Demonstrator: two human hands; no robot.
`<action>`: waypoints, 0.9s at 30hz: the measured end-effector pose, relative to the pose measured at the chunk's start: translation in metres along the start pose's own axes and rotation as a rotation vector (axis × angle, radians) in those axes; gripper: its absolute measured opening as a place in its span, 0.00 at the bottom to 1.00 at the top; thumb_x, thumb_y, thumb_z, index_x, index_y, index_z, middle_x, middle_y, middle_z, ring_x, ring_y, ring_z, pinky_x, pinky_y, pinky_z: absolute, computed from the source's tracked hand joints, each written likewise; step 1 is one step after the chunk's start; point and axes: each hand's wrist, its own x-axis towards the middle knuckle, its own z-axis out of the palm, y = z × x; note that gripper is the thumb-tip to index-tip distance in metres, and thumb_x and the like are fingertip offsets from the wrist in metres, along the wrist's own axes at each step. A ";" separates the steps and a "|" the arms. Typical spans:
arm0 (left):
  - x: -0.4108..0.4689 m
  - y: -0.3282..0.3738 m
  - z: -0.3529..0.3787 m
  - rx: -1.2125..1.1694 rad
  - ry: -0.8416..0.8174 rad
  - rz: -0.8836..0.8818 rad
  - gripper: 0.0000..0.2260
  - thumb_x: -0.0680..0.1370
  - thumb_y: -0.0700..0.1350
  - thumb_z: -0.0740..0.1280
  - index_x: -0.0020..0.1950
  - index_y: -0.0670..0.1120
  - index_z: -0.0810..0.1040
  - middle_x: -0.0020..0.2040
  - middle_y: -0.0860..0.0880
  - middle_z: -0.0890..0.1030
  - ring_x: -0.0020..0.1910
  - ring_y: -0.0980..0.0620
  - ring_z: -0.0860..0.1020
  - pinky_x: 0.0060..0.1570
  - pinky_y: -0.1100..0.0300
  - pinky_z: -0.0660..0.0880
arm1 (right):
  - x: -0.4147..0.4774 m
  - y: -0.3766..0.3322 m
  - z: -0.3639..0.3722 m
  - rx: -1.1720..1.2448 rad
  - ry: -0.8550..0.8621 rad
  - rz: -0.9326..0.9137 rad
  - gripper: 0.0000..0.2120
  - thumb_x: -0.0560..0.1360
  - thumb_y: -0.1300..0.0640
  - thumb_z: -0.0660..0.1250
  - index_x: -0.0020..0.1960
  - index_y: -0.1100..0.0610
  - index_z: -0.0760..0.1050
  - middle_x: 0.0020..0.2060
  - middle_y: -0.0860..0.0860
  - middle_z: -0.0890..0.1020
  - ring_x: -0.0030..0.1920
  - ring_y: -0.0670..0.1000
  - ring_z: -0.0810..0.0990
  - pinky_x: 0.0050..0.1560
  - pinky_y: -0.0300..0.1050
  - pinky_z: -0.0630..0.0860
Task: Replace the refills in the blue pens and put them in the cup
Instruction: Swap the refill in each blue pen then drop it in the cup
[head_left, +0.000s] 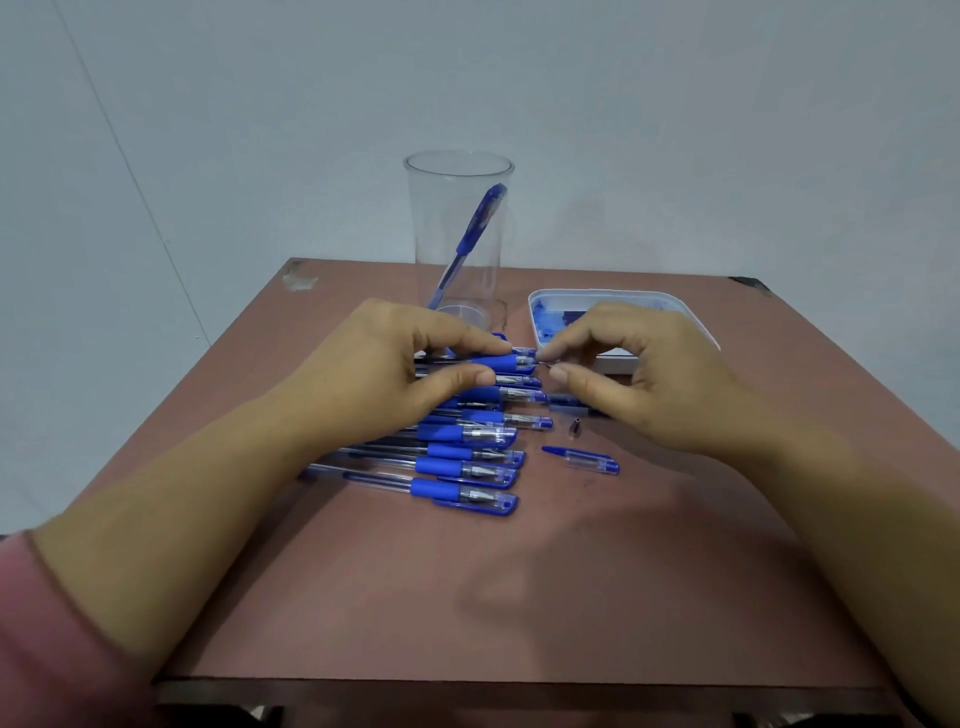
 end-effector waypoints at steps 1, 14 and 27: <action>0.000 0.000 0.000 -0.002 -0.002 0.002 0.12 0.72 0.56 0.69 0.55 0.66 0.77 0.43 0.74 0.77 0.47 0.66 0.80 0.47 0.72 0.74 | 0.000 0.000 -0.001 0.000 -0.016 0.002 0.10 0.75 0.57 0.71 0.52 0.43 0.79 0.42 0.38 0.80 0.46 0.44 0.79 0.48 0.30 0.72; 0.001 -0.002 0.001 -0.013 -0.009 0.005 0.11 0.71 0.58 0.68 0.53 0.68 0.77 0.42 0.77 0.77 0.47 0.71 0.78 0.46 0.76 0.69 | -0.003 0.006 -0.015 -0.167 -0.345 0.160 0.06 0.70 0.46 0.74 0.48 0.41 0.83 0.40 0.42 0.78 0.47 0.41 0.76 0.48 0.40 0.73; 0.000 -0.003 0.000 0.005 0.010 0.011 0.11 0.72 0.56 0.68 0.53 0.67 0.77 0.44 0.72 0.78 0.47 0.68 0.79 0.47 0.75 0.71 | -0.003 -0.006 -0.009 0.027 0.109 0.025 0.08 0.72 0.61 0.74 0.45 0.48 0.81 0.39 0.40 0.83 0.43 0.41 0.82 0.48 0.29 0.74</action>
